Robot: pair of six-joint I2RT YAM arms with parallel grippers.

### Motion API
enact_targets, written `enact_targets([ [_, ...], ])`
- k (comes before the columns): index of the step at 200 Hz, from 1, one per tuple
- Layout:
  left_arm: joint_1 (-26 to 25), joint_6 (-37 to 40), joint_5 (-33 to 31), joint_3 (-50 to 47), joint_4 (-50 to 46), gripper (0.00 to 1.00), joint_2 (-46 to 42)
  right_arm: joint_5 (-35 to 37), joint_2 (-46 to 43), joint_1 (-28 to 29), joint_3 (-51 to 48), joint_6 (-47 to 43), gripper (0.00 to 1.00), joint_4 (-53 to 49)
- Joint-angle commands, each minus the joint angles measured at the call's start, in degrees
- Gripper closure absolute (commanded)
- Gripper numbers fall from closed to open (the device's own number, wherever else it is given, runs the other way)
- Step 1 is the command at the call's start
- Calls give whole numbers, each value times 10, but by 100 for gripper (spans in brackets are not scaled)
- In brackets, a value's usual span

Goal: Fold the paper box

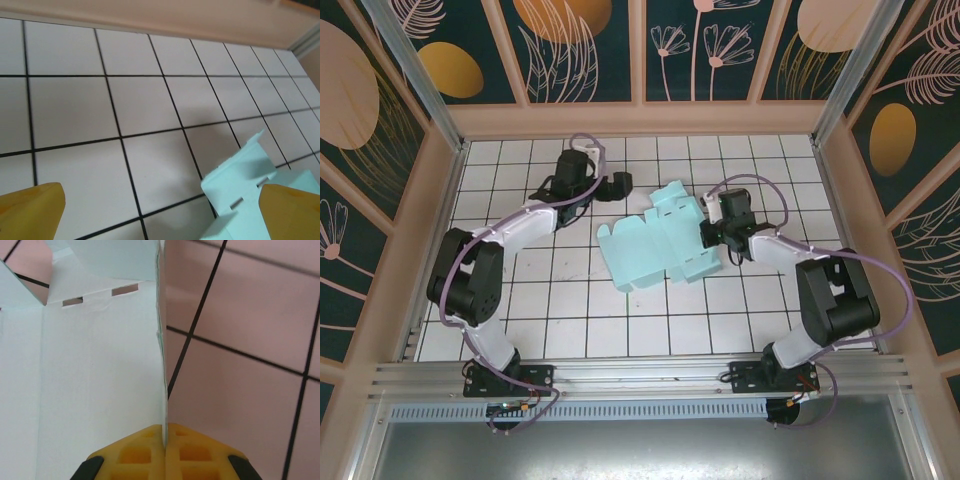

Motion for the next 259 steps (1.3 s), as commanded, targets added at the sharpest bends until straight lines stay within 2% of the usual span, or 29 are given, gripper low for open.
enact_targets([
  [1, 16, -48, 16, 5, 15, 1, 21, 90, -37, 32, -14, -70, 100, 41],
  [62, 30, -64, 29, 26, 18, 1, 57, 291, -33, 131, -20, -215, 100, 107],
  [96, 44, -86, 41, 49, 23, 1, 92, 377, -11, 174, -44, -336, 100, 215],
  [111, 51, -102, 61, 49, 37, 1, 100, 411, 10, 183, -54, -383, 100, 266],
  [139, 51, -100, 62, 50, 43, 1, 105, 463, 68, 192, -67, -445, 100, 350],
  [157, 53, -98, 65, 50, 42, 1, 107, 483, 104, 205, -84, -493, 100, 441],
  [199, 58, -99, 85, 40, 54, 1, 115, 492, 154, 216, -104, -548, 100, 531],
  [233, 60, -88, 107, 47, 55, 2, 130, 512, 189, 224, -129, -631, 100, 663],
  [259, 60, -83, 141, 65, 49, 6, 157, 505, 182, 228, -132, -635, 100, 668],
])
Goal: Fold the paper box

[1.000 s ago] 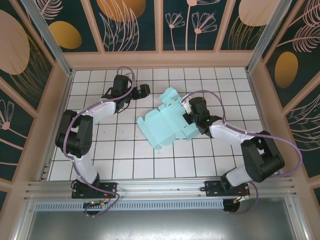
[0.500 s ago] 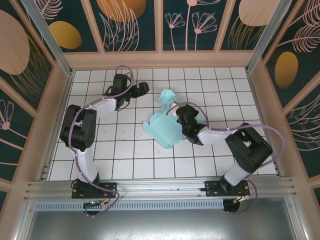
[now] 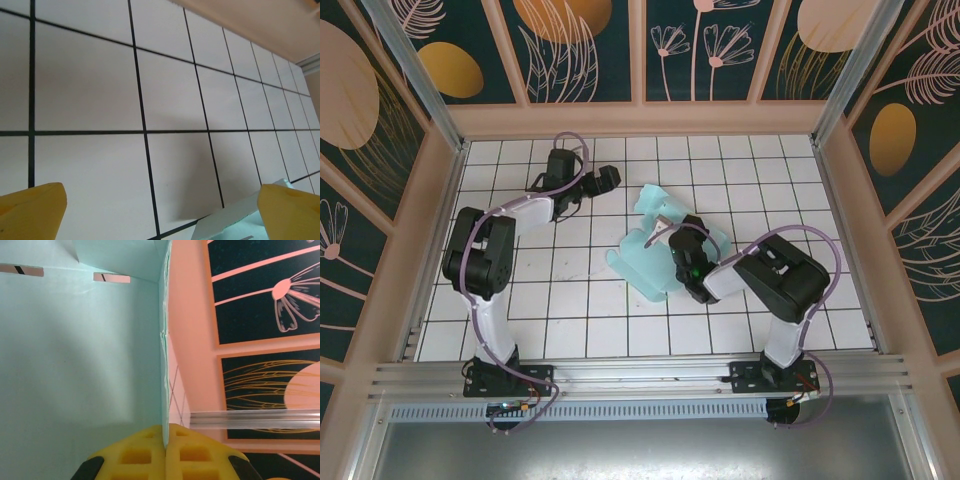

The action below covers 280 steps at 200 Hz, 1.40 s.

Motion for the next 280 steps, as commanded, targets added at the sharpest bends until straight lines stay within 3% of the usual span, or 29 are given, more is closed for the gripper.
enact_targets([
  [1, 6, 8, 44, 24, 12, 6, 31, 12, 0, 7, -8, -28, 100, 68],
  [39, 4, -8, 93, 52, 11, 14, 73, -8, -14, 8, 0, 0, 100, 13],
  [123, -12, 24, 106, 94, -39, 24, 105, -40, -16, -1, 4, -19, 100, -2],
  [170, -13, 23, 104, 84, -32, 24, 99, -68, 2, -12, -33, -112, 100, 124],
  [204, -12, 34, 107, 79, -36, 23, 96, -87, 5, -11, -31, -136, 100, 158],
  [234, -5, 43, 86, 45, -36, 23, 68, -96, 0, -7, -23, -140, 100, 157],
  [280, 49, 33, 79, -23, -19, 23, 17, -128, -20, 0, 6, -80, 100, 93],
])
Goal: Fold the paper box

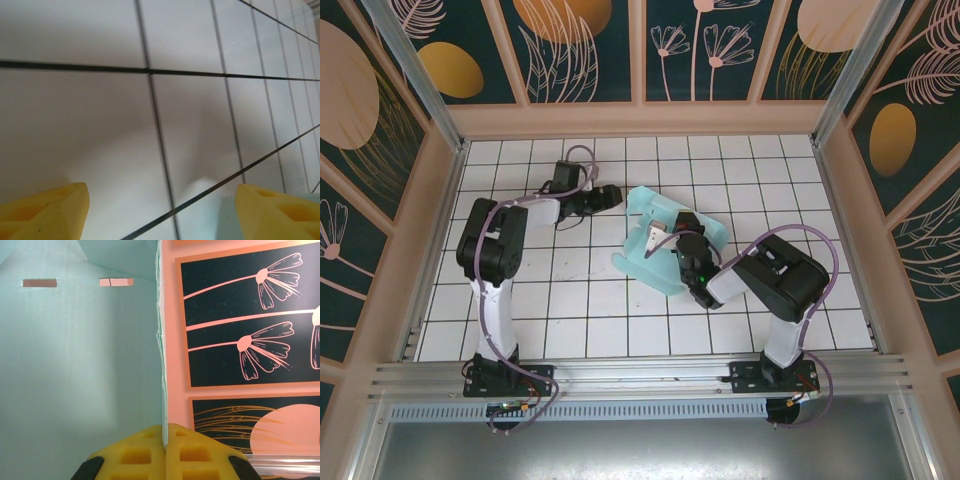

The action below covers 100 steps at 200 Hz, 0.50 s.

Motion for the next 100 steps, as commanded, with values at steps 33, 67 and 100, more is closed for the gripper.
enact_targets([
  [33, 42, 47, -28, -40, -6, 20, -59, -64, -16, 23, 61, 73, 100, -75],
  [67, 41, 74, -12, -55, 6, 20, -64, -71, 5, 28, 87, 85, 100, -103],
  [100, 40, 78, 40, -67, 31, 24, -62, -69, 18, 25, 97, 92, 100, -116],
])
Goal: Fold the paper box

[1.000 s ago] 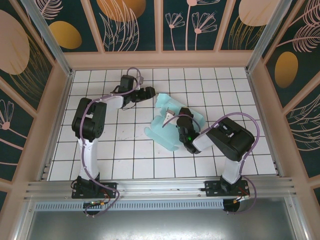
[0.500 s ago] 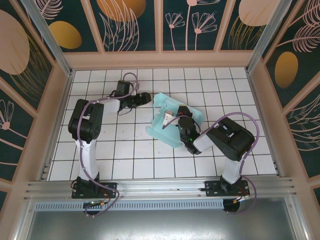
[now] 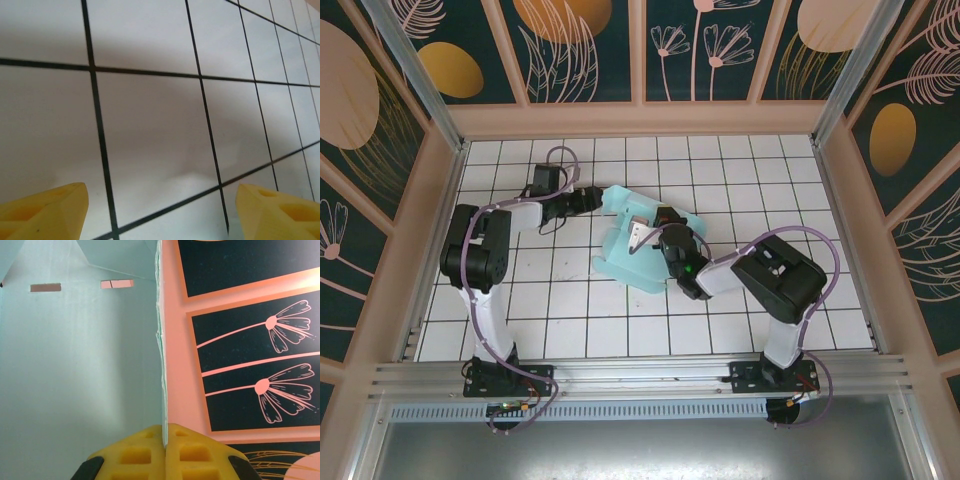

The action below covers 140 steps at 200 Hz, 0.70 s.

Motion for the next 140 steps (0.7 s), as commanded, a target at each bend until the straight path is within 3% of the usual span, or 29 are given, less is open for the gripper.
enact_targets([
  [1, -2, 21, 46, -10, 26, 24, -14, -3, 14, -1, 16, 22, 100, -12],
  [101, -31, 11, 144, -32, 64, 28, -24, 7, 26, -5, 28, 37, 100, -54],
  [140, -38, 8, 171, -51, 84, 35, -32, 10, 25, -6, 29, 44, 100, -67],
])
